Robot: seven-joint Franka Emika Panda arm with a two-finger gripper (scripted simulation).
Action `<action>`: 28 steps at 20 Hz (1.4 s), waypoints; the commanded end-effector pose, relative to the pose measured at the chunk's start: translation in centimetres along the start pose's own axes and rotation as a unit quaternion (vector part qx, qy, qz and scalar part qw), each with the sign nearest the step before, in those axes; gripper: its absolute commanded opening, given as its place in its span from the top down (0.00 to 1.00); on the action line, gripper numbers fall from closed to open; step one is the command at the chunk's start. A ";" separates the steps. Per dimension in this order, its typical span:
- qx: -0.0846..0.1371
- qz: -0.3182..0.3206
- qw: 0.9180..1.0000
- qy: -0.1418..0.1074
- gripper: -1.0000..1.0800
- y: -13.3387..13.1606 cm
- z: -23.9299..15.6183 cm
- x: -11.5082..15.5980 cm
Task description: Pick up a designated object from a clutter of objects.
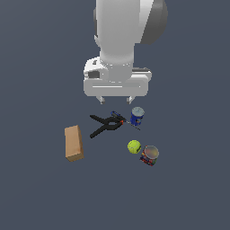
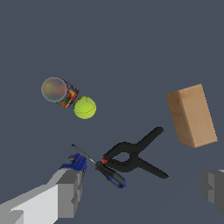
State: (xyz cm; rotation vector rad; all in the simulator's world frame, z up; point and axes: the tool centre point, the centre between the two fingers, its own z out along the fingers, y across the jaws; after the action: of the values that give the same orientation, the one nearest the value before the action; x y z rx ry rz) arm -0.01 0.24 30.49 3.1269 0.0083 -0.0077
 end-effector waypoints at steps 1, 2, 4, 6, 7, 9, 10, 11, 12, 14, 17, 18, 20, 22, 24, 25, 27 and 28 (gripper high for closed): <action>0.000 0.000 1.000 0.000 0.04 0.0 0.0 0.0; 0.000 0.000 1.000 0.000 0.04 0.0 0.0 0.0; 0.001 -0.001 1.000 -0.002 0.04 0.1 0.2 0.0; 0.003 -0.003 1.000 -0.006 0.04 0.1 0.4 -0.1; 0.005 -0.005 1.000 -0.008 0.04 0.2 0.6 -0.2; 0.007 -0.007 1.000 -0.012 0.04 0.2 0.9 -0.3; 0.008 -0.007 1.000 -0.013 0.04 0.2 0.9 -0.4; 0.008 -0.007 1.000 -0.014 0.04 0.2 0.9 -0.4; 0.008 -0.007 1.000 -0.014 0.04 0.2 0.9 -0.4; 0.008 -0.007 1.000 -0.014 0.04 0.2 0.9 -0.4; 0.008 -0.009 1.000 -0.013 0.04 0.5 1.1 -0.2; 0.008 -0.010 1.000 -0.013 0.04 0.6 1.3 -0.1; 0.009 -0.013 1.000 -0.013 0.04 1.0 1.7 0.1; 0.010 -0.017 1.000 -0.012 0.04 1.5 2.2 0.4; 0.011 -0.022 1.000 -0.012 0.04 2.3 2.9 0.8; 0.011 -0.025 1.000 -0.011 0.04 2.7 3.3 1.0; 0.012 -0.032 0.999 -0.010 0.04 3.6 4.2 1.5; 0.013 -0.036 0.999 -0.010 0.04 4.2 4.7 1.7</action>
State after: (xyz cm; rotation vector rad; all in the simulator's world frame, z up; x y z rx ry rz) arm 1.39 -3.19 26.59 3.1494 0.1050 -0.0412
